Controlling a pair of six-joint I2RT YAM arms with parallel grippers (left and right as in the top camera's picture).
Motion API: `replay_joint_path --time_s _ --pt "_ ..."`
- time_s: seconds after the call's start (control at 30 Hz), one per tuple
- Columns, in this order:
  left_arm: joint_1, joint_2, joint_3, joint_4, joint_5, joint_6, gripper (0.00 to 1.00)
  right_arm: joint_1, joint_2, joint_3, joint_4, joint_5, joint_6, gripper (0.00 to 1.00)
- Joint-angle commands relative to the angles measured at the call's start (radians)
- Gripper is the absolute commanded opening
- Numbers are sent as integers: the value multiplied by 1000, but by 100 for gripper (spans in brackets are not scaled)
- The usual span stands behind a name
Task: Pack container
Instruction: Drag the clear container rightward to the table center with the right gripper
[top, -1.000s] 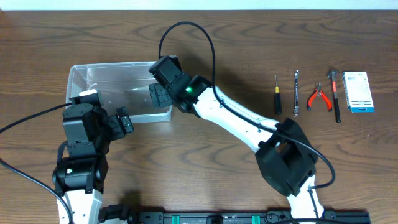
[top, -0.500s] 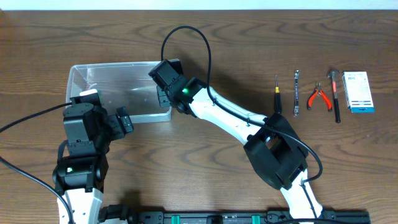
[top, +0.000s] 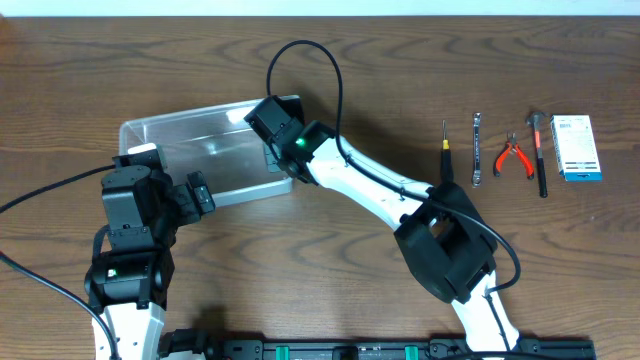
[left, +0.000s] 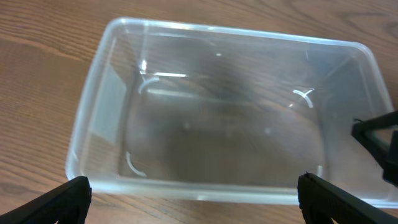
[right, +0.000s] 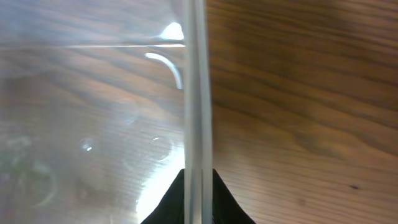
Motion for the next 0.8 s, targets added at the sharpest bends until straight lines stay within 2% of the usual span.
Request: replay_joint_path --time_s 0.0,0.03,0.1,0.17,0.43,0.63,0.77 --pt "-4 2 22 -3 -11 14 98 -33 -22 17 -44 90 -2 11" --pt "-4 2 22 -3 -11 14 98 -45 -35 17 -60 92 -2 11" --pt "-4 2 22 -3 -12 14 98 -73 -66 17 -91 92 -2 2" --pt "-4 2 22 -2 -11 14 98 -107 -106 17 -131 92 0 1" --pt "-4 2 22 -3 -11 14 98 -247 -196 17 -355 79 43 1" --pt "-4 2 22 -3 -11 14 98 -285 -192 15 -477 58 43 2" --pt "-4 2 22 -3 -11 14 98 -285 -192 14 -539 58 32 10"
